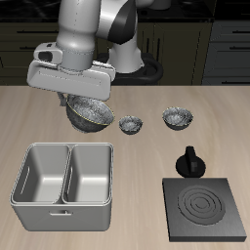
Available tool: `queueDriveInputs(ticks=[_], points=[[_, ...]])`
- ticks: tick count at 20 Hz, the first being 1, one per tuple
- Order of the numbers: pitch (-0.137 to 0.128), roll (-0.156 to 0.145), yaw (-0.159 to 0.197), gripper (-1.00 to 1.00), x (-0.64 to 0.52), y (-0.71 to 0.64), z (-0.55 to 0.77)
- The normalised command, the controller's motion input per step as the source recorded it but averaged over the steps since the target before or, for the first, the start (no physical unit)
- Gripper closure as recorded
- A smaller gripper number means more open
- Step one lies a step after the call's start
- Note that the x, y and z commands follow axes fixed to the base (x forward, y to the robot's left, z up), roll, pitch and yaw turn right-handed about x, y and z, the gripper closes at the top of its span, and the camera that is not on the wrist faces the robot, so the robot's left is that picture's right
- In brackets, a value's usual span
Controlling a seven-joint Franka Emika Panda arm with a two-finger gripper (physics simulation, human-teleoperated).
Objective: Turn off the stove and place the largest bowl in the left side of the drainer and the medium bowl in the right side
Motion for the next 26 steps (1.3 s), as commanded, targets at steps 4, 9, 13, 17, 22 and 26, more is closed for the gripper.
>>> queueDriveInputs(ticks=[4,9,13,17,22,26], points=[[0.006,-0.011,0.017,1.0,0.24,-0.06,0.0],[0.007,-0.03,0.011,1.0,0.29,-0.15,0.03],[0.016,-0.018,-0.007,1.0,0.25,-0.1,-0.01],[0.009,-0.023,-0.009,1.0,0.21,-0.07,-0.05],[0.008,0.001,0.0,1.0,0.13,0.06,-0.05],[0.025,-0.013,-0.011,1.0,0.12,0.04,-0.11]])
